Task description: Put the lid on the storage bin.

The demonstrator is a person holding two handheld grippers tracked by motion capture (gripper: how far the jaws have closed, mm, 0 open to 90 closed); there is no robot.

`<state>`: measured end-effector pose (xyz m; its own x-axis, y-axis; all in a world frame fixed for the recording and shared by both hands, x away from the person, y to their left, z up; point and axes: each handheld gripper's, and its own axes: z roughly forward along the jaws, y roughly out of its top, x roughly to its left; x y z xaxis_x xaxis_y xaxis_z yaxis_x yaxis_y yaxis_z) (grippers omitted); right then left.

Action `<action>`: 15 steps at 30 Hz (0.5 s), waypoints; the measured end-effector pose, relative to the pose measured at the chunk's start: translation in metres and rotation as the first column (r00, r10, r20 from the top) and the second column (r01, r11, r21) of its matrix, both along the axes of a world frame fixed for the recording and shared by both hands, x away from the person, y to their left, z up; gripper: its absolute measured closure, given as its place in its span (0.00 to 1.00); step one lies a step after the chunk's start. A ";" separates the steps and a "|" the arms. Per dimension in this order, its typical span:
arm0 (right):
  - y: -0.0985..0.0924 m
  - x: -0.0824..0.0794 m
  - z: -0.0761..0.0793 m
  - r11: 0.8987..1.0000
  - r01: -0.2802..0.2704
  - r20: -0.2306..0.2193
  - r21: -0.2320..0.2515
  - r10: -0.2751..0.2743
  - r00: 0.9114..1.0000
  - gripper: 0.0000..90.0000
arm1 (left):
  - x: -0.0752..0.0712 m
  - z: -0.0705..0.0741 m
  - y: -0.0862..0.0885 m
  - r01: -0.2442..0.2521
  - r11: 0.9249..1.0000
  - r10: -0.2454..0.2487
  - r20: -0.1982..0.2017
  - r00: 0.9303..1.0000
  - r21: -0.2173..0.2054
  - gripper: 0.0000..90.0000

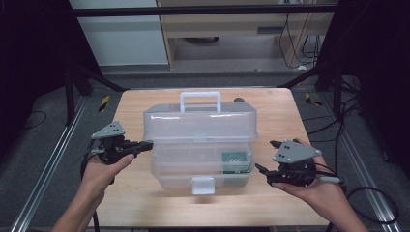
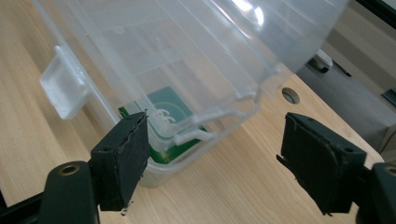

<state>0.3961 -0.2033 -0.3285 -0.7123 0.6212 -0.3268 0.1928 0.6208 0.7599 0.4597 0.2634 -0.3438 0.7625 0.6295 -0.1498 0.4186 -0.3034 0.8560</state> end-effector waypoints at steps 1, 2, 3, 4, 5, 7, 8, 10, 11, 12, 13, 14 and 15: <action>-0.003 0.000 -0.001 1.000 0.011 0.001 0.004 -0.011 1.000 0.26 | -0.001 -0.001 0.000 0.002 1.000 -0.002 0.001 1.000 0.004 1.00; -0.005 0.000 -0.002 1.000 0.022 -0.001 0.007 -0.022 1.000 0.26 | -0.001 -0.001 0.001 0.001 1.000 -0.001 0.005 1.000 0.007 1.00; -0.008 0.000 -0.004 0.999 0.031 -0.001 0.009 -0.031 1.000 0.26 | -0.002 -0.002 0.001 0.004 1.000 -0.004 0.005 1.000 0.008 1.00; -0.012 0.001 -0.007 0.999 0.050 -0.006 0.014 -0.050 0.999 0.26 | -0.003 -0.003 0.001 0.007 1.000 -0.007 0.005 1.000 0.006 1.00; -0.012 0.001 -0.007 0.999 0.050 -0.006 0.014 -0.050 0.999 0.26 | -0.004 -0.003 0.001 0.006 1.000 -0.006 0.007 1.000 0.008 1.00; -0.016 0.002 -0.011 0.998 0.064 -0.012 0.012 -0.064 0.998 0.26 | -0.005 -0.005 0.002 0.010 1.000 -0.011 0.007 1.000 0.012 1.00; -0.019 0.004 -0.016 0.997 0.078 -0.019 0.009 -0.077 0.997 0.26 | -0.007 -0.007 0.003 0.008 1.000 -0.008 0.009 1.000 0.012 1.00; -0.020 0.005 -0.017 0.997 0.081 -0.020 0.010 -0.080 0.997 0.26 | -0.008 -0.009 0.003 0.007 1.000 -0.007 0.009 1.000 0.003 1.00; -0.022 0.006 -0.019 0.996 0.086 -0.025 0.013 -0.086 0.996 0.26 | -0.008 -0.010 0.004 0.004 1.000 -0.004 0.012 1.000 0.001 1.00; -0.023 0.007 -0.020 0.996 0.091 -0.028 0.015 -0.090 0.996 0.26 | -0.009 -0.011 0.005 0.000 1.000 0.000 0.014 1.000 0.000 1.00; -0.023 0.008 -0.022 0.995 0.094 -0.030 0.016 -0.094 0.995 0.26 | -0.009 -0.012 0.005 -0.002 1.000 0.002 0.015 1.000 -0.008 1.00; -0.024 0.008 -0.023 0.995 0.098 -0.032 0.017 -0.097 0.995 0.26 | -0.009 -0.013 0.006 -0.007 1.000 0.007 0.014 1.000 -0.017 1.00; -0.025 0.009 -0.024 0.995 0.101 -0.034 0.019 -0.100 0.994 0.26 | -0.009 -0.014 0.007 -0.011 1.000 0.011 0.015 1.000 -0.021 1.00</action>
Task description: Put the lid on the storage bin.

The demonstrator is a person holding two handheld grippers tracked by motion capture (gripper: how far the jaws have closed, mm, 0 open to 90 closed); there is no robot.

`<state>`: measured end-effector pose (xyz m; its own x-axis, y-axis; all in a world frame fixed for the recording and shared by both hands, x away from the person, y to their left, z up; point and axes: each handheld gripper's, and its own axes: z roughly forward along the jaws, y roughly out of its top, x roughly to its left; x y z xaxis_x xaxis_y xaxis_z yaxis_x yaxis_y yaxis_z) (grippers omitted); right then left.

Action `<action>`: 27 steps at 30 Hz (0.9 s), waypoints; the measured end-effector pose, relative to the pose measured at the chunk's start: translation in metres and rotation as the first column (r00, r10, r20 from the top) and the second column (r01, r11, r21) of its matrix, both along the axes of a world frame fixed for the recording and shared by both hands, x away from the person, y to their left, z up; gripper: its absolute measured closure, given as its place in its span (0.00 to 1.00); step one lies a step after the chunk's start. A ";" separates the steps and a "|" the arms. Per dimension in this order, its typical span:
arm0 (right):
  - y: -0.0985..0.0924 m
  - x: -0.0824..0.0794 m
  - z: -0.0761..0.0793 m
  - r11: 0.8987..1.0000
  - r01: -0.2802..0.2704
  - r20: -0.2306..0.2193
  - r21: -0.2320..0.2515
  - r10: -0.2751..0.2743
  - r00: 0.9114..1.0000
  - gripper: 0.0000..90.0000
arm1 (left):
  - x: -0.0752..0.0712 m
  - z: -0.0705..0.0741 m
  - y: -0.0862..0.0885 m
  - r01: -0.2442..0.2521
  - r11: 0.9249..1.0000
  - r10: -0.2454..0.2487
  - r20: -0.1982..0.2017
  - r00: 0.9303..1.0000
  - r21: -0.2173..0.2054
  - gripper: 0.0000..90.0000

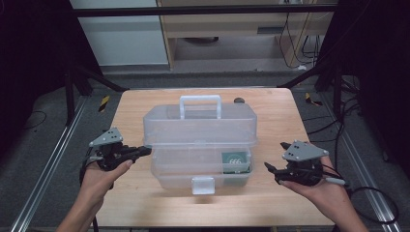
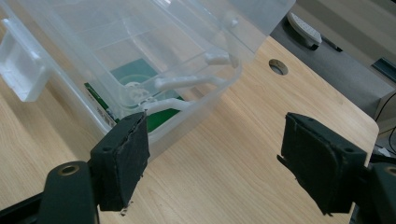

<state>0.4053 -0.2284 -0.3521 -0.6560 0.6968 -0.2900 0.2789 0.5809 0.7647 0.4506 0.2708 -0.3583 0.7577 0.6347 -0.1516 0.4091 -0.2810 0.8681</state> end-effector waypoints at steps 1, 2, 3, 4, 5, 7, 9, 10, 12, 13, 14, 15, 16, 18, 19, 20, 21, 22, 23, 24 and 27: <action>-0.001 0.001 0.000 1.000 0.002 -0.001 0.002 -0.002 1.000 0.26 | 0.000 -0.002 0.001 -0.005 1.000 0.005 0.000 1.000 -0.007 1.00; -0.002 0.001 -0.001 1.000 0.007 -0.002 0.002 -0.007 1.000 0.26 | 0.000 -0.003 0.002 -0.006 1.000 0.006 -0.003 1.000 -0.015 1.00; -0.002 0.002 -0.001 1.000 0.006 -0.002 -0.001 -0.006 1.000 0.26 | 0.000 -0.005 0.002 -0.006 1.000 0.006 -0.007 1.000 -0.023 1.00; -0.003 0.002 -0.002 1.000 0.009 -0.004 0.000 -0.009 1.000 0.26 | -0.001 -0.006 0.002 -0.006 1.000 0.006 -0.009 1.000 -0.023 1.00; -0.003 0.003 -0.002 1.000 0.011 -0.005 0.000 -0.011 1.000 0.26 | -0.001 -0.007 0.002 -0.008 1.000 0.008 -0.007 1.000 -0.024 1.00; -0.005 0.006 -0.004 1.000 0.015 -0.008 0.001 -0.015 1.000 0.26 | -0.002 -0.009 0.003 -0.007 1.000 0.007 -0.008 1.000 -0.028 1.00; -0.005 0.007 -0.005 1.000 0.019 -0.009 0.004 -0.018 1.000 0.26 | -0.002 -0.010 0.004 -0.011 0.999 0.011 -0.006 1.000 -0.030 1.00; -0.005 0.008 -0.006 1.000 0.024 -0.007 0.001 -0.024 1.000 0.26 | -0.002 -0.010 0.005 -0.012 0.999 0.011 -0.006 1.000 -0.033 1.00; -0.006 0.010 -0.008 1.000 0.031 -0.011 0.005 -0.031 0.999 0.26 | -0.002 -0.011 0.006 -0.012 0.999 0.012 -0.003 1.000 -0.037 1.00; -0.007 0.011 -0.009 0.999 0.033 -0.010 0.006 -0.033 0.999 0.26 | -0.002 -0.011 0.006 -0.012 0.999 0.012 -0.003 1.000 -0.040 1.00; -0.008 0.012 -0.011 0.999 0.038 -0.011 0.006 -0.038 0.999 0.26 | -0.002 -0.011 0.006 -0.015 0.999 0.015 0.000 1.000 -0.038 1.00; -0.008 0.013 -0.012 0.999 0.044 -0.014 0.009 -0.044 0.999 0.26 | -0.002 -0.011 0.005 -0.018 0.999 0.018 0.005 1.000 -0.034 1.00; -0.009 0.015 -0.014 0.999 0.049 -0.015 0.009 -0.049 0.999 0.26 | -0.002 -0.011 0.005 -0.017 0.999 0.018 0.008 1.000 -0.031 1.00; -0.012 0.017 -0.017 0.998 0.067 -0.016 0.015 -0.066 0.998 0.26 | -0.003 -0.013 0.005 -0.017 0.999 0.017 0.013 1.000 -0.029 1.00; -0.014 0.019 -0.019 0.997 0.075 -0.020 0.018 -0.075 0.997 0.26 | -0.003 -0.014 0.005 -0.015 0.999 0.015 0.012 1.000 -0.029 1.00; -0.015 0.020 -0.021 0.996 0.081 -0.022 0.020 -0.081 0.996 0.26 | -0.003 -0.015 0.005 -0.014 1.000 0.015 0.012 1.000 -0.024 1.00; -0.018 0.022 -0.025 0.995 0.094 -0.026 0.025 -0.094 0.995 0.26 | -0.004 -0.016 0.005 -0.014 1.000 0.014 0.013 1.000 -0.021 1.00; -0.018 0.022 -0.025 0.995 0.094 -0.026 0.025 -0.094 0.995 0.26 | -0.004 -0.017 0.005 -0.013 1.000 0.013 0.015 1.000 -0.013 1.00; -0.019 0.023 -0.027 0.995 0.098 -0.027 0.028 -0.097 0.995 0.26 | -0.005 -0.018 0.005 -0.014 1.000 0.014 0.016 1.000 -0.007 1.00; -0.020 0.024 -0.029 0.994 0.105 -0.029 0.031 -0.104 0.994 0.26 | -0.005 -0.020 0.005 -0.012 1.000 0.013 0.014 1.000 -0.004 1.00; -0.021 0.026 -0.033 0.993 0.114 -0.035 0.034 -0.113 0.993 0.26 | -0.007 -0.025 0.008 -0.012 1.000 0.012 0.008 1.000 -0.006 1.00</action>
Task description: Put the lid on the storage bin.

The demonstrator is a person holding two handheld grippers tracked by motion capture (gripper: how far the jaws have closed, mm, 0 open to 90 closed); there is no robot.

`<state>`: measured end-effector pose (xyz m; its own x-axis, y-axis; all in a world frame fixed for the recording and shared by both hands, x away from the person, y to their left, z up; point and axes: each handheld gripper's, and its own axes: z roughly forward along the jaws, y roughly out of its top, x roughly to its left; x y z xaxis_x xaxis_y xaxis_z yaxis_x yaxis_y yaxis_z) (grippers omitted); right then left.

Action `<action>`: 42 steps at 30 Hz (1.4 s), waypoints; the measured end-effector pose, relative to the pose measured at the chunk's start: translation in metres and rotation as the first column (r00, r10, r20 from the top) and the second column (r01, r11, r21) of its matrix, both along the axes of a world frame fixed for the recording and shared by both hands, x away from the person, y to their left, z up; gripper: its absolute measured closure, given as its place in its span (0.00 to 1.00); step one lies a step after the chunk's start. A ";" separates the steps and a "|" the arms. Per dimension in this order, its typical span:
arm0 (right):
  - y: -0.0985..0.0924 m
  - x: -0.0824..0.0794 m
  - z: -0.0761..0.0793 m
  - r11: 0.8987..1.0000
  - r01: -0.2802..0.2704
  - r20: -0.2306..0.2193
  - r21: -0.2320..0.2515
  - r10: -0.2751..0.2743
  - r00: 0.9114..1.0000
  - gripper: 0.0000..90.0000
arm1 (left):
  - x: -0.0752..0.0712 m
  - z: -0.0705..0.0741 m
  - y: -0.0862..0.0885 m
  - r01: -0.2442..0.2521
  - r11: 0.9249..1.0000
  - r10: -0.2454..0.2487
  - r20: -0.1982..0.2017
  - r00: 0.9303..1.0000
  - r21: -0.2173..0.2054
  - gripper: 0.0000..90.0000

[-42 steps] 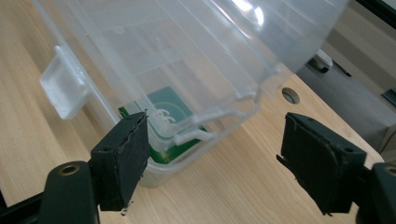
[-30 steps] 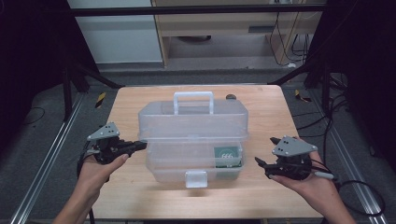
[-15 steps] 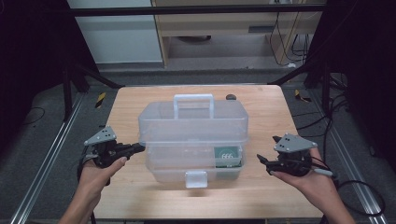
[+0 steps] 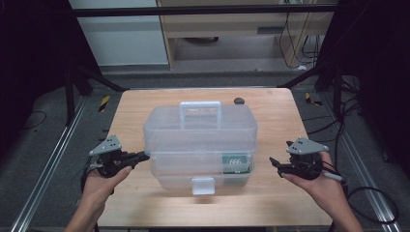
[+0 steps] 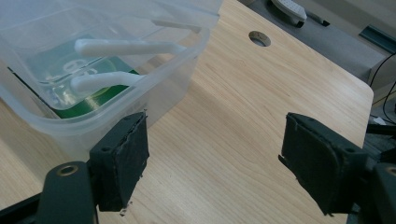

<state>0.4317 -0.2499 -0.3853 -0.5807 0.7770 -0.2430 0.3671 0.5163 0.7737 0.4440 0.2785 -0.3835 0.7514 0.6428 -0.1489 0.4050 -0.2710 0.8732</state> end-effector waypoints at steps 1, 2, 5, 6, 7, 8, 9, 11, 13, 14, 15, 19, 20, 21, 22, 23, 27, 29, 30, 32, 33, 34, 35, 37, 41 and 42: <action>0.000 0.001 -0.001 1.000 0.001 -0.002 0.005 -0.001 1.000 0.26 | 0.000 -0.002 0.001 -0.002 1.000 0.002 -0.002 1.000 0.000 1.00; 0.000 0.002 -0.002 1.000 0.004 -0.002 0.008 -0.004 1.000 0.26 | -0.001 -0.004 0.002 -0.003 1.000 0.003 -0.004 1.000 0.001 1.00; 0.001 0.004 -0.004 1.000 0.003 -0.009 0.006 -0.003 1.000 0.26 | -0.002 -0.008 0.004 -0.003 1.000 0.003 -0.009 1.000 -0.003 1.00; 0.001 0.005 -0.004 1.000 0.003 -0.007 0.006 -0.003 1.000 0.26 | -0.002 -0.009 0.004 -0.004 1.000 0.004 -0.009 1.000 -0.005 1.00; 0.001 0.005 -0.004 1.000 0.002 -0.007 0.006 -0.002 1.000 0.26 | -0.003 -0.010 0.004 -0.003 1.000 0.003 -0.010 1.000 -0.006 1.00; 0.002 0.005 -0.004 1.000 0.003 -0.008 0.007 -0.003 1.000 0.26 | -0.004 -0.012 0.004 -0.003 1.000 0.003 -0.009 1.000 -0.006 1.00; 0.002 0.005 -0.004 1.000 0.004 -0.005 0.006 -0.004 1.000 0.26 | -0.004 -0.013 0.004 -0.002 1.000 0.002 -0.011 1.000 -0.005 1.00; 0.002 0.005 -0.004 1.000 0.007 -0.005 0.005 -0.007 1.000 0.26 | -0.005 -0.015 0.005 -0.003 1.000 0.003 -0.012 1.000 -0.006 1.00; 0.001 0.006 -0.006 1.000 0.011 -0.006 0.006 -0.011 1.000 0.26 | -0.006 -0.017 0.005 -0.002 1.000 0.002 -0.012 1.000 -0.001 1.00; 0.001 0.007 -0.007 1.000 0.014 -0.010 0.005 -0.014 1.000 0.25 | -0.006 -0.018 0.005 -0.002 1.000 0.002 -0.013 1.000 0.002 1.00; 0.001 0.007 -0.008 1.000 0.016 -0.013 0.004 -0.016 1.000 0.25 | -0.007 -0.019 0.005 -0.001 1.000 0.001 -0.015 1.000 0.004 1.00; 0.000 0.009 -0.012 1.000 0.021 -0.019 0.006 -0.021 1.000 0.25 | -0.008 -0.022 0.005 0.001 1.000 -0.001 -0.020 1.000 0.007 1.00; 0.001 0.009 -0.012 1.000 0.021 -0.017 0.007 -0.021 1.000 0.25 | -0.008 -0.023 0.005 0.003 1.000 -0.002 -0.021 1.000 0.007 1.00; 0.001 0.010 -0.012 1.000 0.020 -0.018 0.009 -0.020 1.000 0.25 | -0.009 -0.023 0.006 0.002 1.000 -0.002 -0.022 1.000 0.005 1.00; 0.001 0.010 -0.012 1.000 0.020 -0.019 0.009 -0.020 1.000 0.25 | -0.009 -0.023 0.006 0.003 1.000 -0.003 -0.023 1.000 0.002 1.00; 0.002 0.010 -0.012 1.000 0.021 -0.017 0.010 -0.021 1.000 0.25 | -0.009 -0.024 0.006 0.004 1.000 -0.004 -0.024 1.000 0.002 1.00; 0.002 0.011 -0.013 1.000 0.025 -0.017 0.010 -0.025 1.000 0.26 | -0.012 -0.026 0.010 -0.025 0.997 0.026 -0.012 1.000 0.072 0.98; 0.002 0.012 -0.013 0.999 0.031 -0.018 0.010 -0.031 0.999 0.26 | -0.015 -0.025 0.018 -0.060 0.993 0.059 0.008 0.998 0.106 0.91; 0.001 0.012 -0.013 0.999 0.034 -0.017 0.014 -0.034 0.999 0.26 | -0.016 -0.024 0.024 -0.083 0.989 0.081 0.019 0.997 0.122 0.91; 0.000 0.016 -0.015 0.999 0.052 -0.019 0.013 -0.052 0.998 0.26 | -0.015 -0.021 0.035 -0.142 0.978 0.135 0.052 0.989 0.151 0.85; 0.000 0.018 -0.016 0.998 0.061 -0.019 0.014 -0.061 0.998 0.26 | -0.012 -0.020 0.041 -0.163 0.976 0.158 0.050 0.986 0.141 0.81; -0.001 0.022 -0.018 0.997 0.080 -0.021 0.017 -0.080 0.997 0.26 | -0.008 -0.019 0.045 -0.183 0.974 0.178 0.051 0.983 0.131 0.75; -0.002 0.026 -0.020 0.995 0.097 -0.028 0.020 -0.096 0.995 0.25 | -0.003 -0.019 0.049 -0.201 0.969 0.195 0.056 0.979 0.141 0.70; -0.005 0.037 -0.027 0.989 0.143 -0.048 0.030 -0.142 0.989 0.25 | 0.008 -0.021 0.054 -0.245 0.955 0.236 0.072 0.969 0.167 0.60; -0.014 0.062 -0.041 0.972 0.226 -0.086 0.058 -0.220 0.972 0.22 | 0.034 -0.033 0.063 -0.309 0.928 0.303 0.060 0.951 0.207 0.44; -0.016 0.069 -0.044 0.967 0.245 -0.096 0.070 -0.238 0.967 0.20 | 0.041 -0.037 0.064 -0.315 0.925 0.312 0.048 0.949 0.211 0.39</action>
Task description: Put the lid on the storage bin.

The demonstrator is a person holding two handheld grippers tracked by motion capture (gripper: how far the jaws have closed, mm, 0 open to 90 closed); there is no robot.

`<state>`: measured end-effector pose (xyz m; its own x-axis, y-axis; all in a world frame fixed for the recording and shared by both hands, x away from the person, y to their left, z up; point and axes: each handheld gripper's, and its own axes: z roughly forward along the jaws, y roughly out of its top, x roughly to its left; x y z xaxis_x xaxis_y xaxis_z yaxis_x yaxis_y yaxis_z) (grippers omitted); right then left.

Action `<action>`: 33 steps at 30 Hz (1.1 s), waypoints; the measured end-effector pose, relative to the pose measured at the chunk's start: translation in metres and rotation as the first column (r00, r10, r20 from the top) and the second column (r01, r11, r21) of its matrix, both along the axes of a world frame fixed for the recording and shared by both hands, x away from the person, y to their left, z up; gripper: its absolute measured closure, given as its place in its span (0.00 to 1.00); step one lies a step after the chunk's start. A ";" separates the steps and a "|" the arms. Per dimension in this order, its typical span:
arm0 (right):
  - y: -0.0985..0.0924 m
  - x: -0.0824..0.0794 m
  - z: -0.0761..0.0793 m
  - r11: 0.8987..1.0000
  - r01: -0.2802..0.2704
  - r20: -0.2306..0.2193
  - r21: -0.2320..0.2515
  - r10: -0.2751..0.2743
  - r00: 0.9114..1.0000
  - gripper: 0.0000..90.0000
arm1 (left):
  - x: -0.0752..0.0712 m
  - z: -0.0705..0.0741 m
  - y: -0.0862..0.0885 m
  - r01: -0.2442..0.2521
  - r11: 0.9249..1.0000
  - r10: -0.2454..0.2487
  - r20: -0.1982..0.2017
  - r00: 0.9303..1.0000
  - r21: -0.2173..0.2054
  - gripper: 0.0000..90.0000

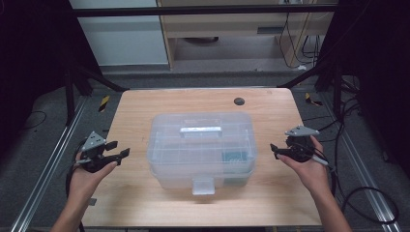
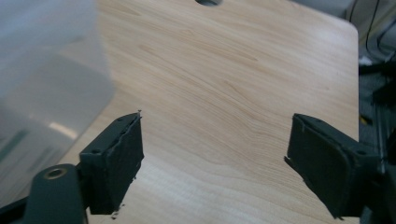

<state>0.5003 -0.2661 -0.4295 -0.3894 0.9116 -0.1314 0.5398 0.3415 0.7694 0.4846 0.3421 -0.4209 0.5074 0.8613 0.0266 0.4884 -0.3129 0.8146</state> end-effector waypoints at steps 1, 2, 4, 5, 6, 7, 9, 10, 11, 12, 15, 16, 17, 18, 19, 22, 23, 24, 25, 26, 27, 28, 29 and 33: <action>-0.002 0.006 -0.003 1.000 0.018 -0.012 0.009 -0.018 1.000 0.19 | 0.006 -0.005 0.000 -0.005 1.000 0.005 -0.014 1.000 0.009 0.35; -0.003 0.012 -0.007 0.999 0.027 -0.019 0.018 -0.026 0.999 0.19 | 0.012 -0.009 -0.001 -0.014 1.000 0.014 -0.025 1.000 0.015 0.33; -0.005 0.023 -0.015 0.998 0.046 -0.033 0.046 -0.044 0.998 0.17 | 0.022 -0.018 -0.003 -0.015 1.000 0.015 -0.049 0.999 0.012 0.26; -0.005 0.027 -0.018 0.997 0.054 -0.037 0.053 -0.052 0.998 0.16 | 0.026 -0.022 -0.005 -0.017 1.000 0.018 -0.058 0.998 0.020 0.26; -0.005 0.032 -0.021 0.996 0.064 -0.042 0.062 -0.062 0.997 0.16 | 0.030 -0.027 -0.008 -0.020 0.999 0.022 -0.063 0.998 0.034 0.25; -0.005 0.037 -0.025 0.994 0.074 -0.047 0.082 -0.070 0.996 0.16 | 0.033 -0.030 -0.009 -0.018 0.999 0.021 -0.070 0.997 0.041 0.24; -0.005 0.044 -0.030 0.991 0.095 -0.054 0.096 -0.090 0.994 0.15 | 0.039 -0.036 -0.013 -0.008 0.999 0.011 -0.092 0.996 0.037 0.22; -0.004 0.048 -0.033 0.989 0.106 -0.053 0.098 -0.102 0.993 0.15 | 0.041 -0.039 -0.015 -0.008 0.999 0.011 -0.103 0.995 0.032 0.20; -0.004 0.051 -0.035 0.989 0.111 -0.050 0.101 -0.106 0.993 0.15 | 0.043 -0.041 -0.017 -0.007 0.999 0.010 -0.113 0.994 0.033 0.18; -0.004 0.054 -0.037 0.988 0.116 -0.051 0.103 -0.111 0.993 0.15 | 0.045 -0.043 -0.019 -0.004 0.999 0.009 -0.113 0.994 0.040 0.18; -0.004 0.062 -0.043 0.982 0.139 -0.053 0.125 -0.133 0.990 0.15 | 0.050 -0.047 -0.021 -0.011 0.999 0.014 -0.116 0.993 0.030 0.16; -0.005 0.063 -0.045 0.980 0.148 -0.052 0.133 -0.142 0.988 0.15 | 0.053 -0.051 -0.022 -0.012 0.999 0.016 -0.123 0.992 0.034 0.16; -0.005 0.065 -0.048 0.978 0.160 -0.051 0.136 -0.154 0.987 0.14 | 0.054 -0.053 -0.023 -0.013 0.999 0.018 -0.127 0.992 0.034 0.14; -0.005 0.066 -0.049 0.976 0.168 -0.054 0.142 -0.162 0.985 0.14 | 0.056 -0.055 -0.024 -0.015 0.999 0.019 -0.130 0.991 0.036 0.14; -0.006 0.068 -0.051 0.974 0.178 -0.058 0.143 -0.172 0.983 0.13 | 0.058 -0.058 -0.024 -0.017 0.999 0.022 -0.139 0.990 0.036 0.13; -0.005 0.072 -0.057 0.969 0.206 -0.066 0.138 -0.198 0.978 0.13 | 0.063 -0.063 -0.026 -0.031 0.999 0.035 -0.144 0.989 0.028 0.11; -0.005 0.073 -0.059 0.968 0.210 -0.069 0.140 -0.202 0.977 0.13 | 0.064 -0.064 -0.026 -0.034 0.999 0.038 -0.143 0.989 0.030 0.11; -0.004 0.073 -0.060 0.967 0.211 -0.070 0.141 -0.203 0.977 0.13 | 0.065 -0.066 -0.026 -0.037 0.999 0.040 -0.144 0.989 0.025 0.11; -0.004 0.074 -0.062 0.968 0.215 -0.066 0.130 -0.207 0.976 0.13 | 0.066 -0.067 -0.027 -0.040 0.999 0.042 -0.145 0.989 0.019 0.10; -0.003 0.075 -0.064 0.968 0.215 -0.067 0.130 -0.208 0.976 0.13 | 0.067 -0.069 -0.027 -0.042 0.999 0.044 -0.144 0.989 0.015 0.10; -0.002 0.076 -0.065 0.967 0.218 -0.069 0.135 -0.210 0.975 0.13 | 0.067 -0.072 -0.028 -0.043 0.999 0.045 -0.148 0.988 0.018 0.10; -0.001 0.076 -0.067 0.967 0.223 -0.066 0.127 -0.216 0.974 0.13 | 0.068 -0.074 -0.029 -0.043 0.999 0.046 -0.149 0.988 0.021 0.09; -0.001 0.077 -0.068 0.966 0.228 -0.062 0.121 -0.222 0.973 0.13 | 0.068 -0.075 -0.030 -0.044 0.999 0.046 -0.148 0.988 0.021 0.09; 0.003 0.079 -0.076 0.968 0.235 -0.087 0.092 -0.227 0.970 0.12 | 0.069 -0.086 -0.031 -0.053 0.998 0.055 -0.134 0.989 0.022 0.06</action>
<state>0.5792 -0.2635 -0.5059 -0.1718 0.9850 -0.0126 0.6523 0.1234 0.7478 0.5532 0.3107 -0.5064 0.4601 0.8876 -0.0227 0.6096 -0.2972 0.7349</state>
